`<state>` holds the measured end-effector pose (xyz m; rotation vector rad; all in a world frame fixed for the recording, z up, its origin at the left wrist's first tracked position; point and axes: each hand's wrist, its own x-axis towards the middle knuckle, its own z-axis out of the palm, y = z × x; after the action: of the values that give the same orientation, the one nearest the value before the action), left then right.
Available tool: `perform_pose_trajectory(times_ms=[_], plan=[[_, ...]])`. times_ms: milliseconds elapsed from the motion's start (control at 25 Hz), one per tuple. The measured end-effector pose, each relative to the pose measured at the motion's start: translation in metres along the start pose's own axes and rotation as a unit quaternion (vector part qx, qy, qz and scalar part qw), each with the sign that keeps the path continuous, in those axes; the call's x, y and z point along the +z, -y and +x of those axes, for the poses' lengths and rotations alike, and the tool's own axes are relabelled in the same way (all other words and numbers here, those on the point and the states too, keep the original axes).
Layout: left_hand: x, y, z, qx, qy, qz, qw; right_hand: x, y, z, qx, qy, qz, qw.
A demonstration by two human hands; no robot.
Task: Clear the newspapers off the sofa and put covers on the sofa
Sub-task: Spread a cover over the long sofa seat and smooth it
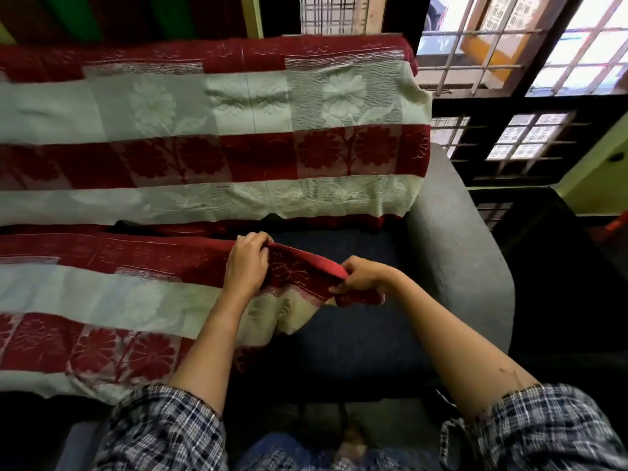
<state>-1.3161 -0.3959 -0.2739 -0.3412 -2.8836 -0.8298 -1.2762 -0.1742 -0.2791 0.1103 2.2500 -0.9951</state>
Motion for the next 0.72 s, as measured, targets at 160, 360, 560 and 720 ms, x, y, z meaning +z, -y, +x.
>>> perform_pose_trajectory(times_ms=[160,360,560,720], plan=[[-0.018,-0.006,-0.025,-0.017,-0.029,-0.007,0.999,0.022,-0.001,-0.040,-0.060,-0.058,0.087,0.993],[-0.048,-0.006,-0.066,0.017,-0.030,-0.005,0.999,0.066,0.015,-0.097,-0.076,-0.112,0.115,0.984],[-0.073,-0.002,-0.118,0.034,-0.048,-0.020,0.998,0.129,0.037,-0.154,-0.072,-0.150,0.177,0.970],[-0.096,-0.004,-0.152,0.043,-0.069,-0.042,0.996,0.155,0.059,-0.194,-0.065,-0.158,0.219,0.961]])
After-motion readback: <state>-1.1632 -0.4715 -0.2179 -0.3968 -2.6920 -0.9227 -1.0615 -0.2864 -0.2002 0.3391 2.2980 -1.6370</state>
